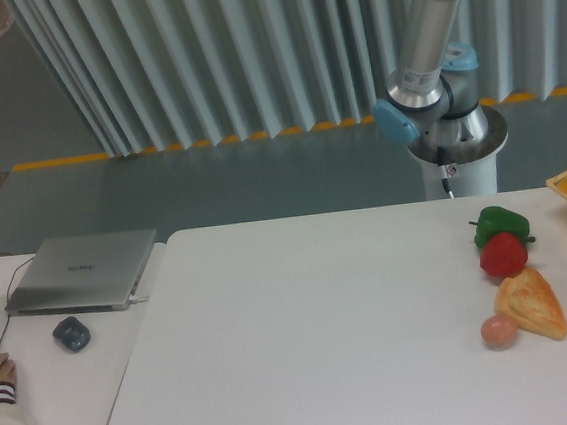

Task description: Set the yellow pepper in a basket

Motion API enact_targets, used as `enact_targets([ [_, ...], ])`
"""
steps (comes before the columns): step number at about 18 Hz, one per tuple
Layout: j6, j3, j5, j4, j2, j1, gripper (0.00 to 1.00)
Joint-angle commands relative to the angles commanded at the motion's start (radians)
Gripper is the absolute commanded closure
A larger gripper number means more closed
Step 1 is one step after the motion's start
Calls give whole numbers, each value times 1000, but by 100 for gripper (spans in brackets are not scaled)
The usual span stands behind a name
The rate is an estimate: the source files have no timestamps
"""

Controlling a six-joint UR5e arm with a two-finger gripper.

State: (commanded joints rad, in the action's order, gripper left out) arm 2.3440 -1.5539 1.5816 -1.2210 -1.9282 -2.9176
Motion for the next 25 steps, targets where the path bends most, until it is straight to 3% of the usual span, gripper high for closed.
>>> enact_targets([
  [6,-63,9,-35,-6,20,41,0],
  [11,-196,12,-32,-18,43,113,0],
  [18,-419,17,-32,-90,83,264,0],
  [25,-445,0,-35,-160,130,334,0],
])
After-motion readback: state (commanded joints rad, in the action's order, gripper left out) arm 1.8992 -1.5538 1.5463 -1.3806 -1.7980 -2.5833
